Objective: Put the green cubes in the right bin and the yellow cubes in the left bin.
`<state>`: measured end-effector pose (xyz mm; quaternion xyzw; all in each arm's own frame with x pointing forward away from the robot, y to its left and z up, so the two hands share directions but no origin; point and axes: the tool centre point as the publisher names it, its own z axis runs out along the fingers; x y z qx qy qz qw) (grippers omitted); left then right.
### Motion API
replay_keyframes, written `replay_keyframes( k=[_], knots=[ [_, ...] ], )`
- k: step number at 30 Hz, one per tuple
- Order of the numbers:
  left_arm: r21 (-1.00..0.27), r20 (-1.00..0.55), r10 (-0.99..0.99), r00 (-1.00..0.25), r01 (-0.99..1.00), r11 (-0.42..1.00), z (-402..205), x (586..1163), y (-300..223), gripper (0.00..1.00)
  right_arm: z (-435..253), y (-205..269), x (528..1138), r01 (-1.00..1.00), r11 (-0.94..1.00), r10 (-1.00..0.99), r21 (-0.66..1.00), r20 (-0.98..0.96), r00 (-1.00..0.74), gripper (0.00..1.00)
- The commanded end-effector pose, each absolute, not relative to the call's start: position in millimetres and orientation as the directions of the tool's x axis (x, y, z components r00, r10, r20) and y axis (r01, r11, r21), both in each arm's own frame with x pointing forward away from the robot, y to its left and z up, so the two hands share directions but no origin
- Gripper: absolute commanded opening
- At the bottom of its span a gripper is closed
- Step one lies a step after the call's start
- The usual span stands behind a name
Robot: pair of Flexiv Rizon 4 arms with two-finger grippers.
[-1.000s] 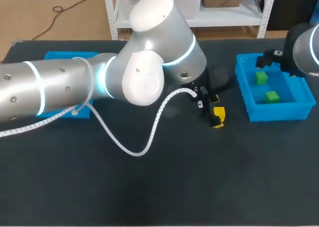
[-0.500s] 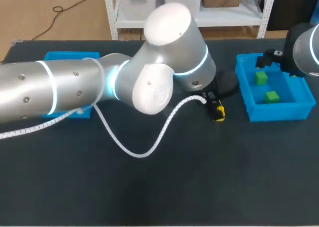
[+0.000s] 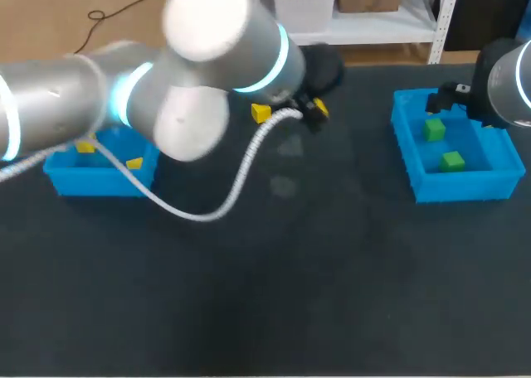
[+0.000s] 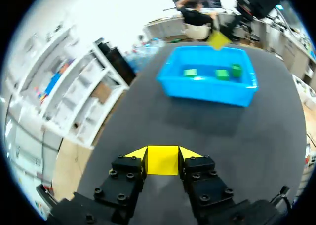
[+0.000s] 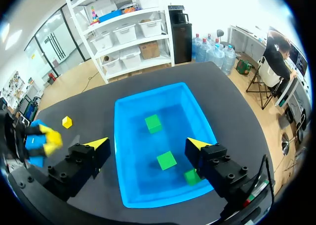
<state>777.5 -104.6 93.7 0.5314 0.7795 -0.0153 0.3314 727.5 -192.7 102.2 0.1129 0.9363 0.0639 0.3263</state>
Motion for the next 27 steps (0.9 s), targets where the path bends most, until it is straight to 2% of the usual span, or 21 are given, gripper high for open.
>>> replay_keyframes(
  k=[1, 7, 15, 19, 26, 27],
  knots=[
    [0.434, -0.564, 0.721, -0.403, 0.598, 0.673, 163.4, 768.8, 10.2, 0.00, 101.1, -193.2, 725.4, 0.169, 0.966, 0.255, 0.196, -0.603, -0.756, 1.00],
    [0.488, -0.556, 0.652, -0.516, 0.432, 0.758, 184.2, 771.8, 101.7, 0.00, 101.1, -193.2, 725.4, 0.169, 0.966, 0.255, 0.196, -0.603, -0.756, 1.00],
    [0.545, -0.508, 0.550, -0.663, 0.248, 0.801, 171.8, 766.4, 202.8, 0.00, 101.1, -193.2, 725.4, 0.169, 0.966, 0.255, 0.196, -0.603, -0.756, 1.00],
    [0.547, -0.491, 0.530, -0.691, 0.229, 0.805, 164.3, 763.8, 221.9, 0.00, 101.1, -193.2, 725.4, 0.169, 0.966, 0.255, 0.196, -0.603, -0.756, 1.00],
    [0.543, -0.455, 0.555, -0.696, 0.278, 0.793, 151.7, 762.6, 216.1, 0.00, 101.1, -193.2, 725.4, 0.169, 0.966, 0.255, 0.196, -0.603, -0.756, 1.00],
    [0.551, -0.442, 0.560, -0.701, 0.280, 0.786, 151.1, 762.9, 214.9, 0.29, 101.1, -193.2, 725.4, 0.169, 0.966, 0.255, 0.196, -0.603, -0.756, 1.00]
  ],
)
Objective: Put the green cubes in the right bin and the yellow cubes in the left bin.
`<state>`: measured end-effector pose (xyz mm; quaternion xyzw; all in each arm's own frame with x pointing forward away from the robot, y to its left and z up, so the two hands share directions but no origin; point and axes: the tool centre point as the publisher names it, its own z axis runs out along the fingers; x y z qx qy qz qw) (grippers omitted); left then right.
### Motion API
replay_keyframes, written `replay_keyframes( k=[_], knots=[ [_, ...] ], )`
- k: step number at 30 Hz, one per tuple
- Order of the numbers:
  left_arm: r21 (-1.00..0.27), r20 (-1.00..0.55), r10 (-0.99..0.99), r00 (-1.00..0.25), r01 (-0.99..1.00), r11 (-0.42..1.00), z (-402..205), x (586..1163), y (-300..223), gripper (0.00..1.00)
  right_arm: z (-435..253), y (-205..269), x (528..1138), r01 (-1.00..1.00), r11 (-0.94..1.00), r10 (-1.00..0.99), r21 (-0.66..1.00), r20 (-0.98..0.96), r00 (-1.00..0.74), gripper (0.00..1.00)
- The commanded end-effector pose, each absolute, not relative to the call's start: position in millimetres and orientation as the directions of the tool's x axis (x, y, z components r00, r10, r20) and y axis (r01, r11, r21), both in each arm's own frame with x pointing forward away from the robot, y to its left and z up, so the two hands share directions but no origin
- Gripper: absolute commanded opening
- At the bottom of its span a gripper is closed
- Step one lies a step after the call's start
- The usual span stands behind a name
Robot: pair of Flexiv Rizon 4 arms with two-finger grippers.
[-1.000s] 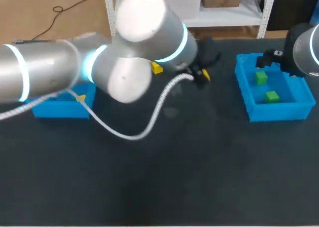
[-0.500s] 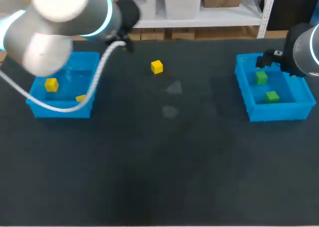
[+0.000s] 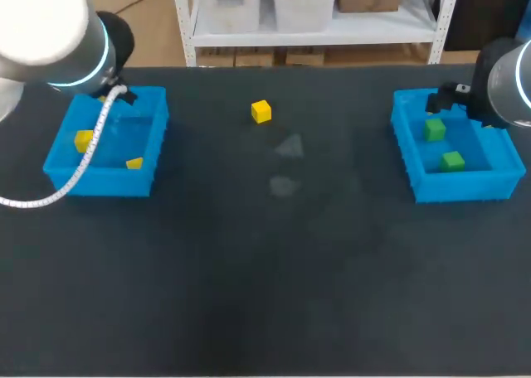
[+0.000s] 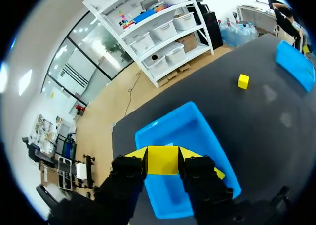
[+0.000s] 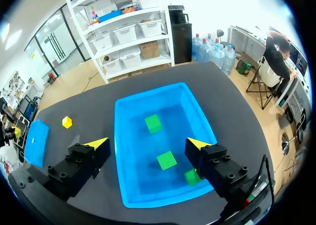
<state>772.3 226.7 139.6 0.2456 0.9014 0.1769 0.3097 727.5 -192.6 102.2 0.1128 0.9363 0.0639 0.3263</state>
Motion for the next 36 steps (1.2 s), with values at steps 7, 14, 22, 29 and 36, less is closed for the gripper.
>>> replay_keyframes(
  k=[7, 14, 22, 29, 36],
  knots=[
    [0.574, -0.435, 0.582, -0.687, 0.287, 0.767, 151.1, 771.5, 198.1, 1.00, 101.1, -193.2, 725.4, 0.169, 0.966, 0.255, 0.196, -0.603, -0.756, 1.00],
    [0.538, -0.429, 0.647, -0.631, 0.397, 0.744, 146.8, 776.8, 148.8, 1.00, 101.1, -193.2, 725.4, 0.169, 0.966, 0.255, 0.196, -0.603, -0.756, 1.00],
    [0.389, -0.466, 0.702, -0.539, 0.588, 0.709, 125.1, 793.5, 74.7, 1.00, 101.1, -193.2, 725.4, 0.169, 0.966, 0.255, 0.196, -0.603, -0.756, 1.00],
    [0.363, -0.389, 0.775, -0.498, 0.691, 0.626, 87.7, 802.6, 32.7, 1.00, 101.1, -193.2, 725.4, 0.169, 0.966, 0.255, 0.196, -0.603, -0.756, 1.00],
    [0.367, -0.335, 0.820, -0.464, 0.737, 0.567, 56.6, 800.0, 0.5, 1.00, 101.1, -193.2, 725.4, 0.169, 0.966, 0.255, 0.196, -0.603, -0.756, 1.00]
  ],
)
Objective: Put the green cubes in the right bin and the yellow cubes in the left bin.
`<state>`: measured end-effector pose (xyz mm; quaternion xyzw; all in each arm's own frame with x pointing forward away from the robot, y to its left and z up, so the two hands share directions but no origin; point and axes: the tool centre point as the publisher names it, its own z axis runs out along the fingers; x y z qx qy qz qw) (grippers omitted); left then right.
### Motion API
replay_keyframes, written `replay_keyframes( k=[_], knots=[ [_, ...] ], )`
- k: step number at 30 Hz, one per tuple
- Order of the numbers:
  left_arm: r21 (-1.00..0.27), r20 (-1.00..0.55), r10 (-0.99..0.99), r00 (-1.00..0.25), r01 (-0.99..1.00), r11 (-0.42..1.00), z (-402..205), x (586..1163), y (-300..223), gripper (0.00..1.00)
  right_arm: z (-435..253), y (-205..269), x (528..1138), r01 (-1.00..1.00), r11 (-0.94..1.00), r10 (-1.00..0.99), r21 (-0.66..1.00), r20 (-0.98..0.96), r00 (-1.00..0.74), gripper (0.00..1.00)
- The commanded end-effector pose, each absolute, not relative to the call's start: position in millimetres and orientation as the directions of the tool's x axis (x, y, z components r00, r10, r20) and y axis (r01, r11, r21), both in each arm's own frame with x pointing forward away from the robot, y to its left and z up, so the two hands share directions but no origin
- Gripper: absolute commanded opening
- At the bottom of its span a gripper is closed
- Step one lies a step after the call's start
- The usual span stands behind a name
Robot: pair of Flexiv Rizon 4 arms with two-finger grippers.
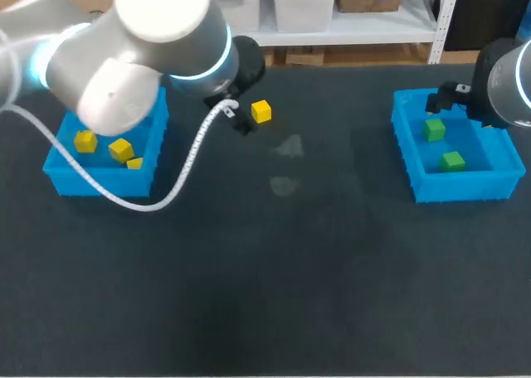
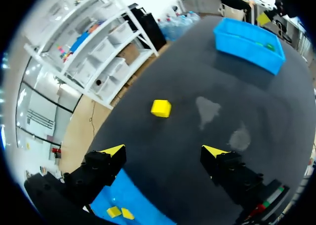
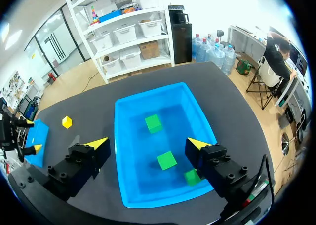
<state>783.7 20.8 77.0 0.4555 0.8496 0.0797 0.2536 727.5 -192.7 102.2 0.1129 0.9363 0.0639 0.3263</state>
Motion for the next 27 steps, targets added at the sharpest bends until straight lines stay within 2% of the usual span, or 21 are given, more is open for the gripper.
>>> replay_keyframes(
  k=[1, 6, 12, 27],
  knots=[
    [0.364, -0.334, 0.821, -0.463, 0.740, 0.565, 53.0, 800.7, -2.8, 1.00, 101.1, -193.2, 725.4, 0.169, 0.966, 0.255, 0.196, -0.603, -0.756, 1.00],
    [0.357, -0.369, 0.809, -0.458, 0.734, 0.578, 34.7, 806.2, -13.8, 1.00, 101.1, -193.2, 725.4, 0.169, 0.966, 0.255, 0.196, -0.603, -0.756, 1.00],
    [0.413, -0.441, 0.772, -0.458, 0.660, 0.628, 20.3, 817.9, -15.5, 1.00, 101.1, -193.2, 725.4, 0.169, 0.966, 0.255, 0.196, -0.603, -0.756, 1.00],
    [0.432, -0.569, 0.647, -0.507, 0.485, 0.760, -4.2, 840.7, -21.9, 1.00, 101.1, -193.2, 725.4, 0.169, 0.966, 0.255, 0.196, -0.603, -0.756, 1.00]
  ],
)
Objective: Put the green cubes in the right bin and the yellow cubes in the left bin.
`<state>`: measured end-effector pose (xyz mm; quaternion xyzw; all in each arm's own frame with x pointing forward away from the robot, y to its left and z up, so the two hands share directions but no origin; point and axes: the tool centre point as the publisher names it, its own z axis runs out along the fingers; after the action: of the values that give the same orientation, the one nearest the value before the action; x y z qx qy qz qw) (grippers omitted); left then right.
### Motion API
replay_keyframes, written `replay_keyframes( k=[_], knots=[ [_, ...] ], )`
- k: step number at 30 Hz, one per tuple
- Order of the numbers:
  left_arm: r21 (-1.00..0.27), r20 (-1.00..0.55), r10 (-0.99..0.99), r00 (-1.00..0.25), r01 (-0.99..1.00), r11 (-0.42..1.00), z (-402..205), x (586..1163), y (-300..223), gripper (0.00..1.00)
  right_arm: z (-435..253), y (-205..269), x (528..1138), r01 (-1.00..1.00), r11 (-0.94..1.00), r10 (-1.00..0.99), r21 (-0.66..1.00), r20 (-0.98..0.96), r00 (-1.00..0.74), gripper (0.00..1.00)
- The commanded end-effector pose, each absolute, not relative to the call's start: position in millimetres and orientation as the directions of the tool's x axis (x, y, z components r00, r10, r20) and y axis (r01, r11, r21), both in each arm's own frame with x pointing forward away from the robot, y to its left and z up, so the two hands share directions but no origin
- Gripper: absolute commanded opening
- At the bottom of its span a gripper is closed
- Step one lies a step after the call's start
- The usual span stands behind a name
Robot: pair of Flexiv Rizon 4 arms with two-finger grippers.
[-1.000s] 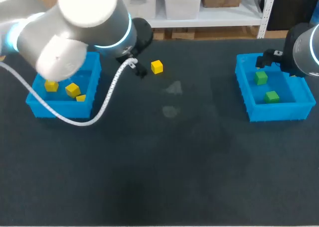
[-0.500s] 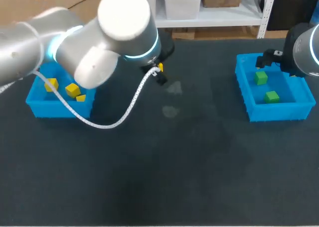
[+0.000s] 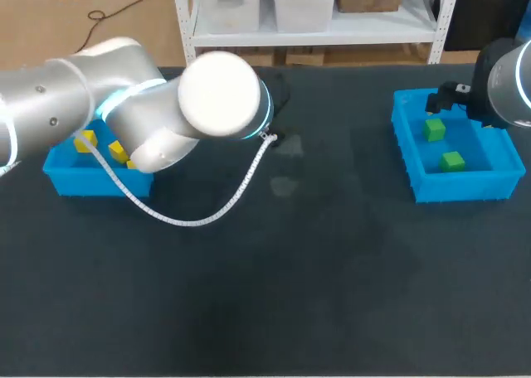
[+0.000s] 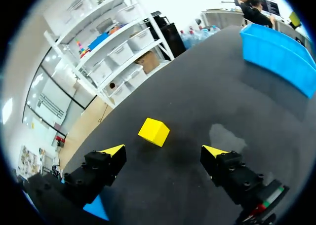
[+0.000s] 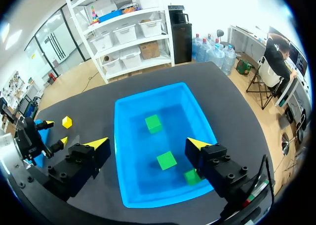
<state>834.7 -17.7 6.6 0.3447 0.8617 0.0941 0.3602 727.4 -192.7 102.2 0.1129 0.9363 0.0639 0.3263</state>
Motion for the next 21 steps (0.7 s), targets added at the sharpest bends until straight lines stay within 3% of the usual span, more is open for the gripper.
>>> replay_keyframes(
  k=[1, 21],
  knots=[
    [0.429, -0.574, 0.639, -0.512, 0.477, 0.767, -5.8, 841.7, -22.3, 1.00, 101.1, -193.2, 725.4, 0.169, 0.966, 0.255, 0.196, -0.603, -0.756, 1.00],
    [0.378, -0.602, 0.600, -0.528, 0.473, 0.796, 4.9, 828.7, -21.3, 1.00, 101.1, -193.2, 725.4, 0.169, 0.966, 0.255, 0.196, -0.603, -0.756, 1.00]
  ],
)
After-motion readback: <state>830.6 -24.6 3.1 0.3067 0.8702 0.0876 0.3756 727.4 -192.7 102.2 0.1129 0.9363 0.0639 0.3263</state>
